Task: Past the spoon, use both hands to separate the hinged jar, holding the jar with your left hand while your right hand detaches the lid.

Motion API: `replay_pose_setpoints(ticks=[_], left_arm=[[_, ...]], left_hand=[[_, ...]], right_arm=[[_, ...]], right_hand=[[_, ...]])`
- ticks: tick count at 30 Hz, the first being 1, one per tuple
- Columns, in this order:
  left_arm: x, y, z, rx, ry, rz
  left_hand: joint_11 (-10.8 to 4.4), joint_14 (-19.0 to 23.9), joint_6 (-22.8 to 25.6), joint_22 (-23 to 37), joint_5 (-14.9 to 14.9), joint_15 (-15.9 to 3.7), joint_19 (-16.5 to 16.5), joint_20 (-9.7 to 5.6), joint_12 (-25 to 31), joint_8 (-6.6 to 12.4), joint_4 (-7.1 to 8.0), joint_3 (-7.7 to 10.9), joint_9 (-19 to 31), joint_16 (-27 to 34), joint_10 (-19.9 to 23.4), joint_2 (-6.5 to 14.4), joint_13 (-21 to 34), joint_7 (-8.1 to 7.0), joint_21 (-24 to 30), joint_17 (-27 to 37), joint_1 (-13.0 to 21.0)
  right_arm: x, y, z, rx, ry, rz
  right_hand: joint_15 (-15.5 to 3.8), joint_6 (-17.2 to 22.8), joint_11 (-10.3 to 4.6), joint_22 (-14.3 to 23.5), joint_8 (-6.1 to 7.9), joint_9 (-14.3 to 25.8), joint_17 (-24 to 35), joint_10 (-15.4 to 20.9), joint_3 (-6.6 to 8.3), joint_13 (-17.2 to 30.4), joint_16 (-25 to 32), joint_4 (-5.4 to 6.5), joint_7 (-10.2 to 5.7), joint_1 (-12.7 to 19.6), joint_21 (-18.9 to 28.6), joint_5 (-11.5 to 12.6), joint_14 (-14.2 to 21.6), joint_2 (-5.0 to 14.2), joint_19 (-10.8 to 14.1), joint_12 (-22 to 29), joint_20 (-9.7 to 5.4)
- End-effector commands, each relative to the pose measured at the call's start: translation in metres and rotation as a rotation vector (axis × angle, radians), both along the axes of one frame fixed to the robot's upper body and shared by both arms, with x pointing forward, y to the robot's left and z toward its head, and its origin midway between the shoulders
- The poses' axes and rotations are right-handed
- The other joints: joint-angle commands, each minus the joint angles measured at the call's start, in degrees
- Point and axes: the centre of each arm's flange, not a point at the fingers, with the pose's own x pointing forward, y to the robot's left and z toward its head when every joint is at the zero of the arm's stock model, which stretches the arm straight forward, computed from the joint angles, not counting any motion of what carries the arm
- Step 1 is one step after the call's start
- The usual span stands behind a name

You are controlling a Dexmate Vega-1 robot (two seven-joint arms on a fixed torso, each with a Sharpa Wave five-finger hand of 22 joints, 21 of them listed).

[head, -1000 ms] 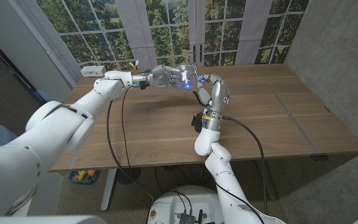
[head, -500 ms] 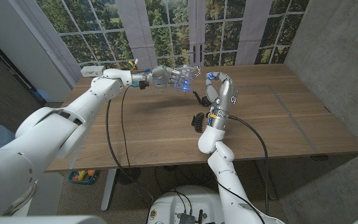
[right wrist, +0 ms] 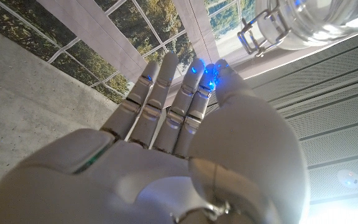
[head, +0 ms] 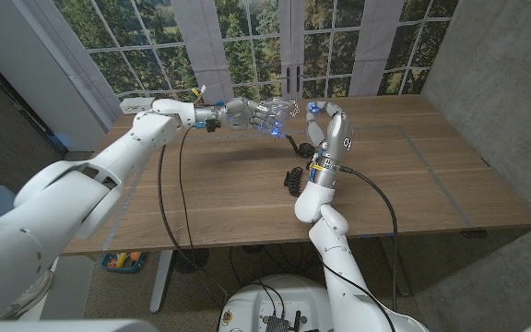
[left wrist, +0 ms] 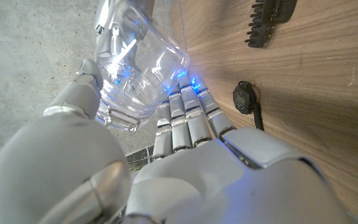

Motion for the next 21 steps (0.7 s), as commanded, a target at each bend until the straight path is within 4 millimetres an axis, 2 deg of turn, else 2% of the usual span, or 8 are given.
replay_pose_setpoints(ticks=[1, 4, 7, 9, 13, 15, 18, 21], left_arm=[[-0.006, 0.004, 0.003, 0.036, -0.067, 0.054], [-0.009, 0.006, 0.005, 0.043, -0.115, 0.094], [-0.013, 0.008, 0.006, 0.044, -0.153, 0.123], [-0.015, 0.008, 0.006, 0.036, -0.168, 0.135], [-0.016, 0.010, 0.006, 0.025, -0.195, 0.158], [-0.017, 0.010, 0.006, 0.011, -0.207, 0.171], [-0.018, 0.010, 0.005, -0.001, -0.236, 0.198], [-0.019, 0.010, 0.004, -0.016, -0.264, 0.221]], left_hand=[[-8.89, 4.91, 11.93, 0.17, 4.81, -13.29, -0.53, 0.20, 13.10, 27.40, 1.70, 0.98, 22.92, 0.10, 18.41, 11.67, 18.74, -5.46, 0.31, 0.25, 11.50], [-8.86, 4.43, 11.47, 0.14, 4.83, -13.00, -1.12, 0.23, 12.80, 27.09, 1.88, 0.61, 22.72, 0.03, 17.82, 11.83, 18.68, -5.63, 0.22, 0.44, 11.43], [-9.02, 3.84, 10.86, 0.11, 4.74, -12.87, -1.85, 0.67, 12.41, 26.67, 2.14, 0.11, 22.44, 0.01, 17.02, 12.08, 18.60, -5.97, 0.09, 0.75, 11.28], [-8.97, 3.31, 10.52, 0.09, 4.67, -12.77, -2.31, 0.97, 12.22, 26.43, 2.35, -0.13, 22.27, -0.13, 16.70, 12.28, 18.54, -6.18, 0.02, 0.88, 11.11], [-9.45, 2.39, 9.97, 0.04, 4.51, -12.44, -3.36, 1.49, 11.71, 26.12, 2.56, -0.50, 22.09, -0.33, 15.79, 12.59, 18.39, -6.46, -0.22, 1.14, 10.94], [-9.65, 1.79, 9.67, 0.01, 4.38, -12.10, -3.86, 1.78, 11.41, 25.92, 2.74, -0.70, 21.94, -0.50, 15.30, 12.71, 18.29, -6.61, -0.32, 1.25, 10.75], [-9.66, 1.15, 9.24, -0.03, 4.17, -11.92, -4.63, 2.04, 10.95, 25.59, 2.96, -0.91, 21.64, -0.64, 14.65, 12.87, 18.06, -6.87, -0.51, 1.40, 10.52], [-10.18, 0.17, 9.10, -0.09, 3.91, -11.71, -5.14, 2.21, 10.30, 25.33, 3.11, -1.06, 21.28, -0.93, 14.00, 13.03, 17.61, -7.00, -0.59, 1.53, 10.35]], right_arm=[[-0.001, -0.004, 0.012, 0.032, -0.020, 0.001], [-0.002, -0.005, 0.013, 0.049, -0.024, 0.006], [-0.003, -0.007, 0.015, 0.064, -0.023, -0.002], [-0.004, -0.008, 0.016, 0.068, -0.023, -0.005], [-0.006, -0.009, 0.015, 0.081, -0.025, 0.000], [-0.006, -0.010, 0.015, 0.088, -0.026, 0.003], [-0.008, -0.014, 0.016, 0.103, -0.020, 0.019], [-0.008, -0.017, 0.017, 0.106, 0.036, 0.064]], right_hand=[[-7.11, -1.91, -0.26, 0.18, -0.74, -0.06, -0.15, -2.31, 0.49, -0.73, -1.88, 0.83, -0.83, -1.69, 0.72, 0.34, -1.41, 1.38, -0.56, -1.54, -0.03], [-7.00, -4.36, -0.26, 0.20, -1.81, -0.41, -0.47, -4.46, 0.66, -1.82, -3.39, 1.05, -1.70, -2.89, 1.18, 0.76, -2.40, 1.93, -0.84, -3.27, 0.00], [-6.56, -6.10, 0.20, 0.16, -2.66, -0.74, -1.03, -6.57, 0.31, -2.55, -5.15, 1.58, -1.85, -5.12, 1.62, 1.19, -3.79, 1.85, -1.18, -4.84, 0.84], [-6.36, -7.69, 0.60, 0.10, -3.42, -0.94, -1.18, -8.09, -0.10, -2.76, -6.01, 1.96, -1.57, -6.78, 1.79, 1.48, -4.69, 1.80, -1.69, -5.82, 1.51], [-6.28, -9.19, 1.27, 0.01, -4.16, -1.13, -1.30, -9.33, -0.37, -3.17, -6.70, 2.49, -1.38, -8.52, 2.03, 1.88, -5.30, 2.20, -2.01, -6.86, 1.61], [-6.20, -10.08, 1.26, -0.05, -4.64, -1.27, -1.47, -9.69, -0.53, -3.56, -7.22, 2.86, -1.08, -9.77, 2.14, 2.21, -5.72, 2.43, -2.30, -7.47, 1.69], [-6.04, -11.60, 2.78, -0.23, -5.61, -1.62, -2.15, -11.34, -0.87, -4.67, -8.45, 3.22, -0.02, -12.32, 2.48, 3.07, -6.50, 2.31, -2.72, -9.41, 1.92], [-4.97, -13.98, 3.71, -0.47, -7.13, -2.00, -3.22, -14.63, -0.84, -5.87, -10.18, 3.08, 0.95, -14.49, 2.69, 4.14, -8.12, 2.25, -3.51, -12.26, 2.46]])
